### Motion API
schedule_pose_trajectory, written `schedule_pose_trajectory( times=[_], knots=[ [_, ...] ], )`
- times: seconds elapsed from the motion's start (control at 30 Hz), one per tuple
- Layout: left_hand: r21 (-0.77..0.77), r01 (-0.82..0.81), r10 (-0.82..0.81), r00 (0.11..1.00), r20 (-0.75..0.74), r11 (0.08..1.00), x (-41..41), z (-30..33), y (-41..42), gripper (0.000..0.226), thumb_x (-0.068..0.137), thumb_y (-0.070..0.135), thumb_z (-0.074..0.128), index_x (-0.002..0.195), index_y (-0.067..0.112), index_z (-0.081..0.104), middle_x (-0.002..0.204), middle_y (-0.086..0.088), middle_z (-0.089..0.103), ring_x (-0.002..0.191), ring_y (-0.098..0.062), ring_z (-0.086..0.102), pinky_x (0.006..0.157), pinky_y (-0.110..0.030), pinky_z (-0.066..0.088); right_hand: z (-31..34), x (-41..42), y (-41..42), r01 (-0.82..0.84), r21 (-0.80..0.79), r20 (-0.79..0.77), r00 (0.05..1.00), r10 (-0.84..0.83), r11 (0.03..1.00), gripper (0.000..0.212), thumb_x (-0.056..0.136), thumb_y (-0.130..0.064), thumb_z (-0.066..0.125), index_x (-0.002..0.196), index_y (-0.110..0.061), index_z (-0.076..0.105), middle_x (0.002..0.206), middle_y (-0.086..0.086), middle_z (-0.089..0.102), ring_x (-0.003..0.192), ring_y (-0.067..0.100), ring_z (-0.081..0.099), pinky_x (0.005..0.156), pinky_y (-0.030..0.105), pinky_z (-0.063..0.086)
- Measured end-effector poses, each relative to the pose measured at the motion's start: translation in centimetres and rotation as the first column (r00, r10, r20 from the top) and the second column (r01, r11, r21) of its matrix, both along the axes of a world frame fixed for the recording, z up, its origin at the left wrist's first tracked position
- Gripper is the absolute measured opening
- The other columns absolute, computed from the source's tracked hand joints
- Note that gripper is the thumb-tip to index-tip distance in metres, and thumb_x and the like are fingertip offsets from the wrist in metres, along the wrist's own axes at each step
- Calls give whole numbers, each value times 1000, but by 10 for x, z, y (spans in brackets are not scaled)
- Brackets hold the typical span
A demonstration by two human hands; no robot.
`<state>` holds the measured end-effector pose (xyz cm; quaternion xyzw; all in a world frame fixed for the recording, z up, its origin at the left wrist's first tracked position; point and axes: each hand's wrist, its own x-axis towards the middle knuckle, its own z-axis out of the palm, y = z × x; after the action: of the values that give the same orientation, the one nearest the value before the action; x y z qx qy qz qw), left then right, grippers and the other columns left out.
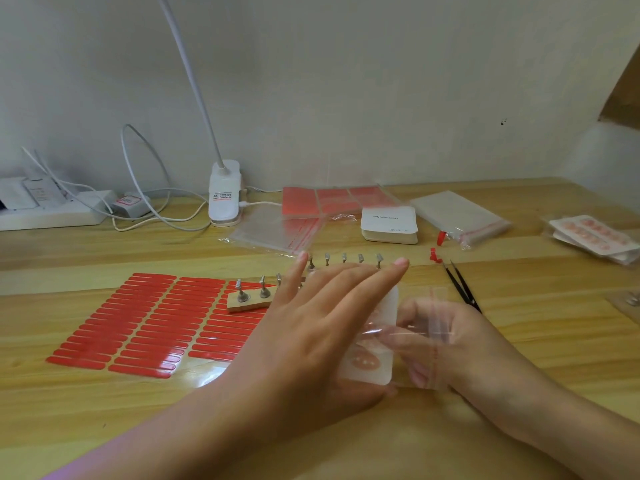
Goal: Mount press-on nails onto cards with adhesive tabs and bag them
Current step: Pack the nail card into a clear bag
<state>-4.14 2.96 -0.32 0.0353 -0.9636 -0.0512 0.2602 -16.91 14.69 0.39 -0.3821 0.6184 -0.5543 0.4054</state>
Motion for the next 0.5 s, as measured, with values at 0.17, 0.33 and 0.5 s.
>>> schedule_pose_trajectory(
  times=[0.17, 0.33, 0.5],
  knots=[
    [11, 13, -13, 1000, 1, 1000, 0, 0, -1, 97, 65, 58, 61, 145, 25, 16, 131, 13, 42, 125, -4, 37, 114, -30, 7, 1, -2, 3, -23, 7, -55, 998, 24, 1000, 23, 68, -37, 73, 78, -17, 73, 46, 0, 52, 47, 12, 46, 53, 23, 39],
    [-90, 26, -26, 1000, 7, 996, -1, -1, 2, 89, 71, 56, 56, 144, 22, 18, 134, 11, 40, 127, -7, 35, 112, -30, 16, -1, -1, 4, -8, -16, -88, 996, 6, 1000, 16, 66, -29, 65, 53, -20, 67, 43, -5, 52, 41, 4, 46, 43, 14, 37],
    [-151, 11, -11, 1000, 0, 988, -2, -2, 6, 95, 66, 51, 75, 140, 21, 25, 131, 1, 55, 125, -14, 42, 109, -32, 24, -2, 0, 2, -12, -11, 9, 1000, 13, 1000, 22, 65, -23, 68, 71, -2, 69, 48, -1, 59, 40, 3, 53, 39, 13, 40]
  ],
)
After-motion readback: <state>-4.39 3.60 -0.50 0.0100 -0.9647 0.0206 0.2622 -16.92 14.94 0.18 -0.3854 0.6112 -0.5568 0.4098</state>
